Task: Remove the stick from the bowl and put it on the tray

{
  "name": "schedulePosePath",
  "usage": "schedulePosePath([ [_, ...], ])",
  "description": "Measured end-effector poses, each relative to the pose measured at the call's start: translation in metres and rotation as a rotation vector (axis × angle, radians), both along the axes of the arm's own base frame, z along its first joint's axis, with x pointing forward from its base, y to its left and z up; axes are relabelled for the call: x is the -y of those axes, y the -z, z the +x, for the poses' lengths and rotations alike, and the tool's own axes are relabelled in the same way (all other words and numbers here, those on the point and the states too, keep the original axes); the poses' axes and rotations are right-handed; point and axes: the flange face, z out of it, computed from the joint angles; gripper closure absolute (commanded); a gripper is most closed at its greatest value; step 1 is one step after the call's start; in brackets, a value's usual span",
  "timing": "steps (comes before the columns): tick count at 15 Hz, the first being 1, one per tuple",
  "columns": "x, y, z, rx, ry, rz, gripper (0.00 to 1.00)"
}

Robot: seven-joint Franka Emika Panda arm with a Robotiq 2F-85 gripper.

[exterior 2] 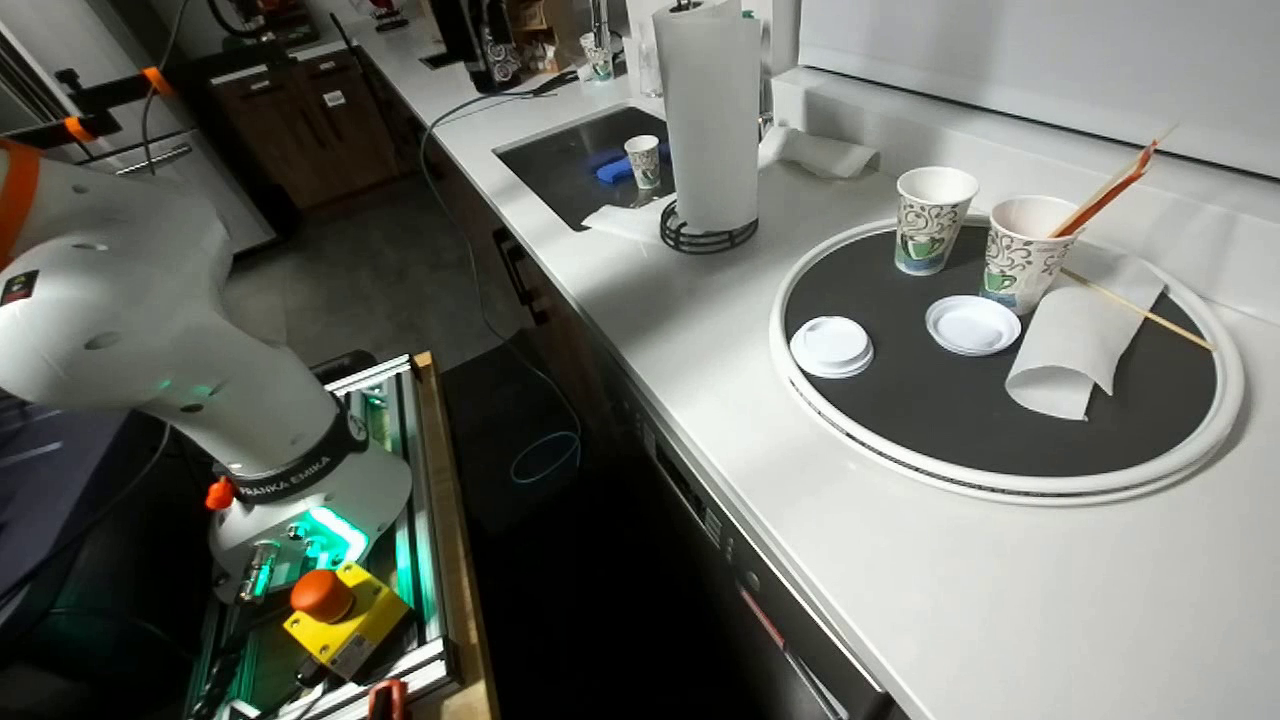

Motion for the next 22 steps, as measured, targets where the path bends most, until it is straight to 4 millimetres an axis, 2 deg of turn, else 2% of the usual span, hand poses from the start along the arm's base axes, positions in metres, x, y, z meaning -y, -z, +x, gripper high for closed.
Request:
schedulePosePath([
  [5, 0.099, 0.025, 0.040, 0.063, 0.246, -0.085, 0.00],
  [8, 0.143, 0.037, 0.062, 0.127, 0.343, -0.181, 0.00],
  [11, 0.151, 0.043, 0.069, 0.120, 0.359, -0.194, 0.00],
  [14, 0.149, 0.039, 0.070, 0.127, 0.360, -0.194, 0.00],
  [16, 0.155, 0.036, 0.078, 0.191, 0.395, -0.218, 0.00],
  [18, 0.171, 0.037, 0.096, 0.312, 0.416, -0.283, 0.00],
  [22, 0.224, 0.054, 0.144, 0.536, 0.412, -0.425, 0.00],
])
